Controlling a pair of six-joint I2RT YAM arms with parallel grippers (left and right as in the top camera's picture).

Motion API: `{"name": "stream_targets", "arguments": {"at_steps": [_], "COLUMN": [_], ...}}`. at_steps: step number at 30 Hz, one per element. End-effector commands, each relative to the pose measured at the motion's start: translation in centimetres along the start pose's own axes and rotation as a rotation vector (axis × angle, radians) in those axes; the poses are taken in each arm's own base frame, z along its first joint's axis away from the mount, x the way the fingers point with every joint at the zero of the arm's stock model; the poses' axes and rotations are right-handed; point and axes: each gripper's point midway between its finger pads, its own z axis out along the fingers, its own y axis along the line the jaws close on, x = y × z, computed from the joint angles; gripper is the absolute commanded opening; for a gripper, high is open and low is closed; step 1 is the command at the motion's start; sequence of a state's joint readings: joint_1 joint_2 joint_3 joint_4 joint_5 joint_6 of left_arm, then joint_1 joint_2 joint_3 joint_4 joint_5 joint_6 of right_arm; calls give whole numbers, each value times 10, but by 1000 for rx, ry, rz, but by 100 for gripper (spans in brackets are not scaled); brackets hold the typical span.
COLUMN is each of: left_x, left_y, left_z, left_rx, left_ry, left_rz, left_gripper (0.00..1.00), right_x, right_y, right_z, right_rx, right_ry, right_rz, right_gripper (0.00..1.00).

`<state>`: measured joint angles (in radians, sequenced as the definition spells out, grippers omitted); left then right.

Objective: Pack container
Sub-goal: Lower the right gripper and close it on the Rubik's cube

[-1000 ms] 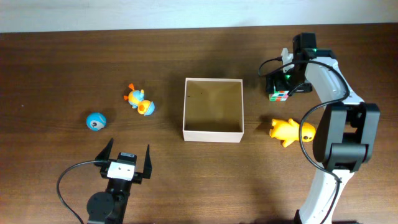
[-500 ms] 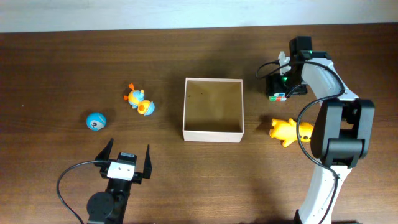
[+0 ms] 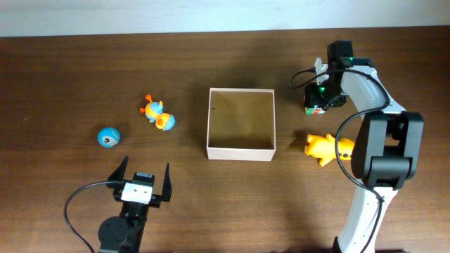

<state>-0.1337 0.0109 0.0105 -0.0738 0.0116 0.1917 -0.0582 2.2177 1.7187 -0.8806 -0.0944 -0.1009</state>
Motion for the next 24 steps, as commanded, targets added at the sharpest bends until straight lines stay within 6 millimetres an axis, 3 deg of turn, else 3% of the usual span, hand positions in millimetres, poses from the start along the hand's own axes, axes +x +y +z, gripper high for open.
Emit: {"name": "stream_targets", "arguments": {"at_steps": [1,15,20,24], "left_x": [2,2,2,2], "left_y": [1,1,1,1], "left_z": [0,0,0,0], "left_rx": [-4,-4,-4,-4], "left_ry": [6,6,6,6], "left_rz": [16,16,16,15], "left_gripper": [99,99,99,99], "right_x": [0,-5,-18,-33], "right_y": [2,-7,-3,7], "right_z": [5,-4,-24,-53], "right_rx": [4,56,40,-8], "right_ry": [6,1,-17,-49], "right_rz": [-6,-6,-7,-11], "right_gripper": [55,54,54,55]}}
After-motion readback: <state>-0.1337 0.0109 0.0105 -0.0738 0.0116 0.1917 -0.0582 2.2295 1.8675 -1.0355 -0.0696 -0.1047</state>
